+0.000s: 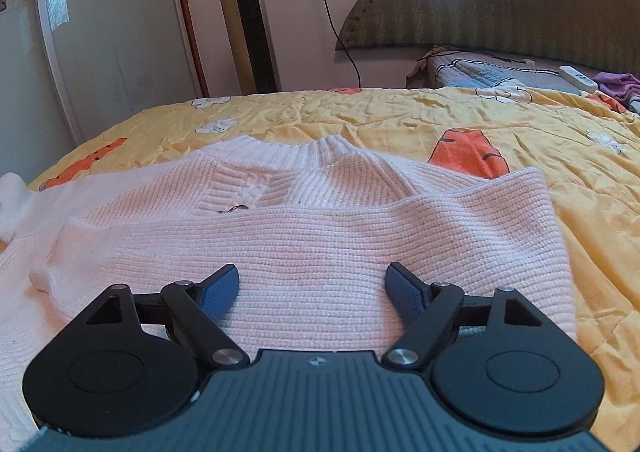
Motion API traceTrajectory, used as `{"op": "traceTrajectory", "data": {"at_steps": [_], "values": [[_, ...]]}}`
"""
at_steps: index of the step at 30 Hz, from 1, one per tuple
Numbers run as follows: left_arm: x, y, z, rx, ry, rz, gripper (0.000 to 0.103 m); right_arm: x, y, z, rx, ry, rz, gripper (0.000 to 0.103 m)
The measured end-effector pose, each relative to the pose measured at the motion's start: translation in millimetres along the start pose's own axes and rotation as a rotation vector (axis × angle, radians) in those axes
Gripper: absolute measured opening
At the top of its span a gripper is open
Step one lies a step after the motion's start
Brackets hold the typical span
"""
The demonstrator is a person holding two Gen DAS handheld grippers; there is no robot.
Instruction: Fold small clothes
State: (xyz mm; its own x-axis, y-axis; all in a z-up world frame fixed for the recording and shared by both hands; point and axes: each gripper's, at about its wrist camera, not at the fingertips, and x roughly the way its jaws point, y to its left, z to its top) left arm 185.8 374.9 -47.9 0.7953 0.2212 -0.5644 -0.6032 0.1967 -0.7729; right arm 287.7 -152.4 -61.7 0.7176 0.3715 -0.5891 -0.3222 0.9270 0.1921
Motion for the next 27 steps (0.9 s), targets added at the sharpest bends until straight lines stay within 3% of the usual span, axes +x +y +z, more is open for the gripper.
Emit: {"op": "traceTrajectory", "data": {"at_steps": [3,9,12,13,16,18,21,23,25,27], "values": [[23,10,25,-0.125,0.053,-0.019,0.065,-1,-1,0,0.005,-0.002,0.004,0.082],[46,-5,46,-0.046,-0.022,0.111,0.063,-1,-1,0,0.007,-0.002,0.005,0.083],[52,-14,47,0.058,-0.016,0.122,0.01,-1,-1,0,0.014,-0.004,0.011,0.083],[49,-17,45,0.108,-0.023,0.147,0.01,-1,-1,0,0.016,-0.005,0.013,0.083],[41,-49,24,0.374,-0.123,0.241,0.009,-1,-2,0,0.024,-0.006,0.021,0.084],[28,-82,-14,0.647,-0.229,0.251,0.009,-2,-3,0,0.028,-0.008,0.024,0.084],[9,-117,-95,1.015,-0.293,0.12,0.009,-2,-4,0,0.036,-0.01,0.03,0.084],[-2,-126,-158,1.225,-0.273,0.032,0.009,-2,-4,1,0.037,-0.01,0.031,0.084],[-7,-123,-215,1.334,-0.196,-0.053,0.009,-3,-4,1,0.037,-0.01,0.03,0.084],[-2,-116,-260,1.409,-0.092,-0.081,0.009,-3,-4,1,0.037,-0.01,0.03,0.084]]}}
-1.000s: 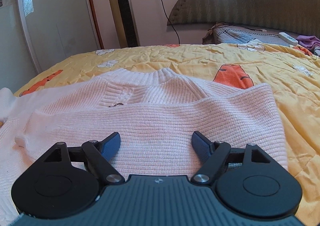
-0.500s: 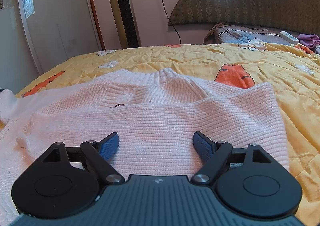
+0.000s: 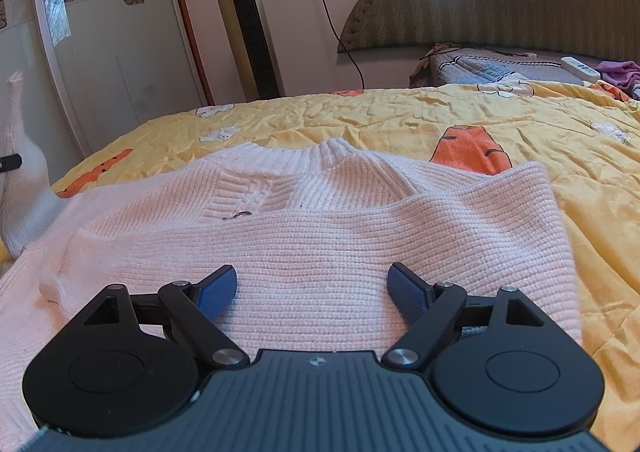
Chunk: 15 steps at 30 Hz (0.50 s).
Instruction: Fold small clothes
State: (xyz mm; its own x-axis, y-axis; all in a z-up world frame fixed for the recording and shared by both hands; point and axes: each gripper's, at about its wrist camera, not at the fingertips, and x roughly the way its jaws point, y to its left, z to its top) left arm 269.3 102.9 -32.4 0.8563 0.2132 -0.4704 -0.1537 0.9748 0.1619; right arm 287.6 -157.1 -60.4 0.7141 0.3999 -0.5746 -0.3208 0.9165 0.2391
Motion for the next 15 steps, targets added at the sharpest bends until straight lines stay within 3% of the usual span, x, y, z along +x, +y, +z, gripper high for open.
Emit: {"op": "traceTrajectory", "data": {"at_steps": [2,4,6,13,15], "values": [[9,-26,-15,0.013,0.075,-0.059,0.009,0,0,0,0.0,0.0,0.0,0.084],[23,-36,-29,-0.01,0.139,-0.058,0.009,0,0,0,0.001,0.0,0.001,0.084],[22,-39,-38,0.005,0.098,-0.035,0.008,0,0,0,0.003,0.0,0.002,0.084],[21,-37,-39,-0.024,0.09,-0.042,0.009,0,0,0,-0.004,0.003,-0.002,0.085],[22,-38,-39,-0.028,0.09,-0.045,0.009,2,4,1,-0.028,0.021,0.0,0.093]]}}
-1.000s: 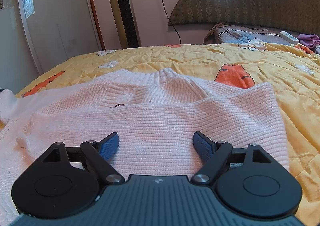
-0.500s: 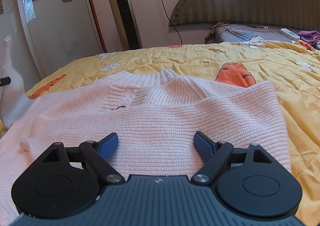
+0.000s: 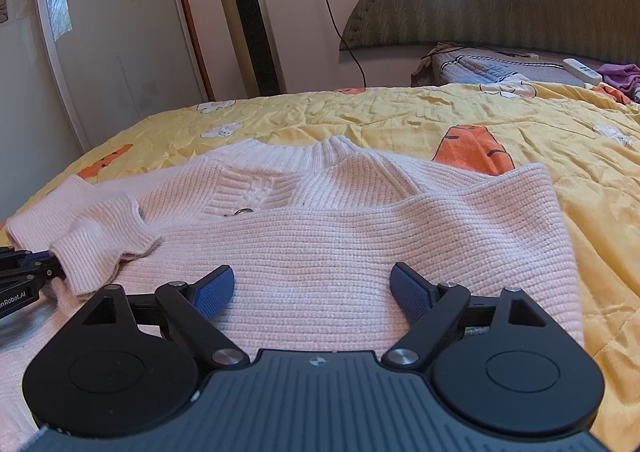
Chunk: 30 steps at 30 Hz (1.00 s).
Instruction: Fold small clothes
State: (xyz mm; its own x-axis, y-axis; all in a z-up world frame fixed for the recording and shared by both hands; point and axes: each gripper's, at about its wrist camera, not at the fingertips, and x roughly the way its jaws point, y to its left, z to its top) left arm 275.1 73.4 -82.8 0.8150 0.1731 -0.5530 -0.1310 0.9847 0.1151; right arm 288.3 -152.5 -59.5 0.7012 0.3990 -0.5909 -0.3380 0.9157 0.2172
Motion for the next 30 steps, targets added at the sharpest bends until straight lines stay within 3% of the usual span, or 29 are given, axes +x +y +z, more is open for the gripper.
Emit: {"op": "traceTrajectory", "data": {"at_steps": [2,4,5,7,8,10,12,15,17,23,25,26,28,29,30], "values": [[1,0,1,-0.008,-0.001,-0.006,0.009,4,11,7,-0.057,0.053,-0.024,0.097],[-1,2,1,-0.018,-0.002,-0.013,0.01,3,26,20,-0.03,0.104,-0.07,0.098],[-1,3,1,-0.022,-0.002,-0.015,0.01,0,30,27,0.04,0.112,-0.017,0.098],[-1,4,1,-0.028,-0.002,-0.02,0.01,-4,35,35,0.203,0.121,0.187,0.099],[-1,4,1,-0.031,-0.002,-0.023,0.01,0,38,37,0.295,0.149,0.294,0.1],[-1,6,1,-0.04,-0.003,-0.028,0.01,21,42,35,0.457,0.262,0.411,0.098],[-1,6,1,-0.045,-0.003,-0.032,0.01,46,47,29,0.576,0.36,0.424,0.094],[-2,7,0,-0.052,-0.004,-0.037,0.01,55,46,32,0.659,0.317,0.464,0.093],[-2,8,0,-0.058,-0.004,-0.041,0.01,60,48,34,0.725,0.324,0.533,0.086],[-2,10,0,-0.071,-0.006,-0.048,0.011,77,68,38,0.713,0.402,0.532,0.086],[-2,10,1,-0.074,-0.009,-0.048,0.011,81,76,41,0.704,0.4,0.543,0.074],[-4,12,1,-0.081,-0.013,-0.053,0.011,83,79,41,0.686,0.401,0.535,0.05],[-12,19,1,-0.112,-0.018,-0.073,0.023,90,84,37,0.648,0.435,0.479,0.011],[-19,25,0,-0.156,-0.026,-0.079,0.029,91,85,35,0.635,0.425,0.453,0.011],[-28,34,-2,-0.226,-0.041,-0.089,0.049,91,84,31,0.638,0.411,0.459,0.011]]}}
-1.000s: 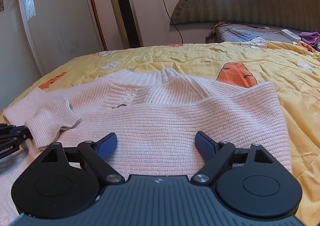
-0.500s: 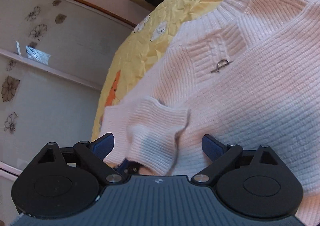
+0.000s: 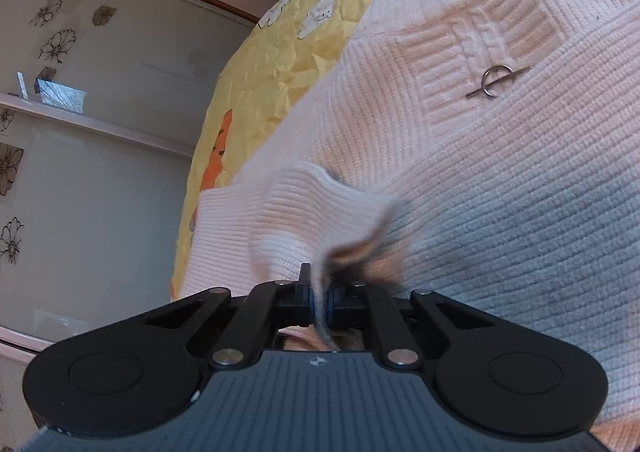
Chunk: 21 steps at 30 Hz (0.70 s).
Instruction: Fold small clothes
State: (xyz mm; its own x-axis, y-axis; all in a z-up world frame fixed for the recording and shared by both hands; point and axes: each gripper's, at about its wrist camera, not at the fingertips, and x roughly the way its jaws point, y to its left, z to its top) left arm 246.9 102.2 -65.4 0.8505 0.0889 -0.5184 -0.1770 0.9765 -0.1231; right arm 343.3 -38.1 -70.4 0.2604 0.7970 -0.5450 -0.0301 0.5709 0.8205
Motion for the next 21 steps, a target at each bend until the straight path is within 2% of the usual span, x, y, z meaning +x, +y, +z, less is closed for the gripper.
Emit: {"op": "traceTrajectory", "data": {"at_steps": [1,2,5,7,10,11,13,15,18,21], "values": [[-11,10,-1,-0.086,-0.027,-0.01,0.073,-2,-2,-1,0.009,-0.011,0.016,0.011],[-20,21,-3,-0.17,-0.058,-0.022,0.08,-7,-3,-3,0.014,-0.028,0.041,0.011],[-38,56,0,-0.425,-0.125,-0.052,0.081,-22,6,0,0.009,-0.072,0.116,0.011],[-40,88,5,-0.653,-0.14,-0.064,0.081,-28,15,5,0.002,-0.077,0.153,0.011],[-32,139,-2,-1.044,-0.112,-0.049,0.08,-33,29,11,-0.011,-0.07,0.192,0.011],[-29,149,-5,-1.113,-0.091,-0.035,0.08,-35,33,12,-0.018,-0.071,0.2,0.011],[-16,165,-10,-1.194,-0.035,-0.066,0.08,-41,38,13,-0.03,-0.078,0.214,0.011],[-5,176,-17,-1.275,0.007,-0.054,0.079,-45,41,14,-0.035,-0.082,0.232,0.011],[2,183,-15,-1.314,0.001,-0.046,0.079,-44,45,16,-0.044,-0.082,0.228,0.011],[3,186,-15,-1.364,0.024,-0.087,0.079,-43,45,15,-0.053,-0.075,0.211,0.011]]}}
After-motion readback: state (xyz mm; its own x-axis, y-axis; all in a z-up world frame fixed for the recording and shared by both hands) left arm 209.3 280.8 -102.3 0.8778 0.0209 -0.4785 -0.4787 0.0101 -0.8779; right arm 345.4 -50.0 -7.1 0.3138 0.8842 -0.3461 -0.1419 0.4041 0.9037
